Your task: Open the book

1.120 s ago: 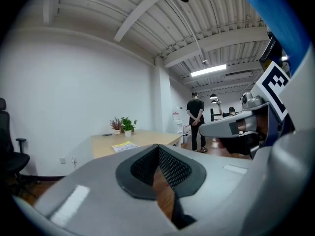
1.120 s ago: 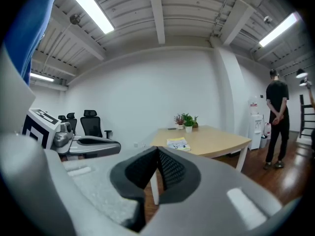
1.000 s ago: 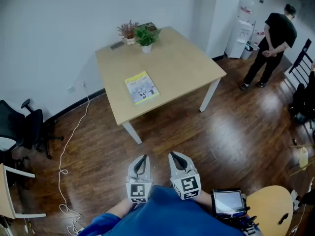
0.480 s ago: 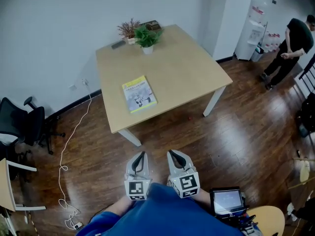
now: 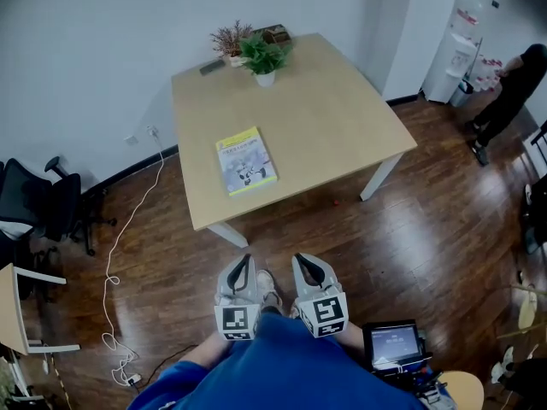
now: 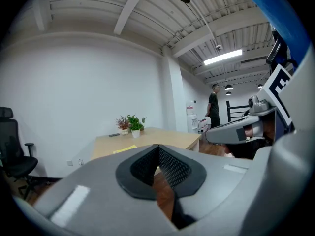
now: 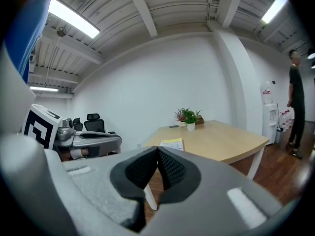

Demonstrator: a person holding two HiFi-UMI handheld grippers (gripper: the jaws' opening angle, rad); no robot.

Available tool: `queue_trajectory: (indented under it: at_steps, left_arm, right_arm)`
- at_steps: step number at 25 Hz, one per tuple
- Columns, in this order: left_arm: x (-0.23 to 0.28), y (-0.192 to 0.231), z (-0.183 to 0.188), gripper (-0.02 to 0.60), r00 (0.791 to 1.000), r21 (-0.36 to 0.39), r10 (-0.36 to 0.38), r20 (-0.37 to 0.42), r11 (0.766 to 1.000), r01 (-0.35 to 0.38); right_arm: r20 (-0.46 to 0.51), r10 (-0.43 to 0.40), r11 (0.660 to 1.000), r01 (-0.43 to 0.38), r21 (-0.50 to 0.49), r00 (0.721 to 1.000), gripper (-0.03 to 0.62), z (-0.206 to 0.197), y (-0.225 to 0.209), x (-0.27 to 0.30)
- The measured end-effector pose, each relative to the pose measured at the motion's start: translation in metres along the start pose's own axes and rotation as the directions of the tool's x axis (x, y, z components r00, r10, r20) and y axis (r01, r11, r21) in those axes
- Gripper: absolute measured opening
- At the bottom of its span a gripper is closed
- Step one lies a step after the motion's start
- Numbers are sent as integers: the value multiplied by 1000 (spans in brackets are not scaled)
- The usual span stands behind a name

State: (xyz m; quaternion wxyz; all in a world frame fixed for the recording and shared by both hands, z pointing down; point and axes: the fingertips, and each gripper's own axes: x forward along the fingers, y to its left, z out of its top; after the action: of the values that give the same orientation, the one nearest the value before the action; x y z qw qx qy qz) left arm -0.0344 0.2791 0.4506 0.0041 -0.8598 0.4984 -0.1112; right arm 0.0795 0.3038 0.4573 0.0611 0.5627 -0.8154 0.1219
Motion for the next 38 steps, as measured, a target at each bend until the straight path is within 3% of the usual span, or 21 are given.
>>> queue_trajectory:
  at_steps: [10,30,38]
  left_arm:
    - [56,33,-3,7,1000,-30,-19,4,999,19]
    - [165,131,-12,8,990,-70,-142,-15,988,141]
    - [196,151,-23,7,987,-78,-149,-54,986,144]
  right_arm:
    - [-26,-21,1000,21,-3,999,3,8,-22,61]
    - [-99,-132,991,131,-16,986,3,30,-42,200]
    - [-135,-118,993,116,-21,984,3,27,-60,243]
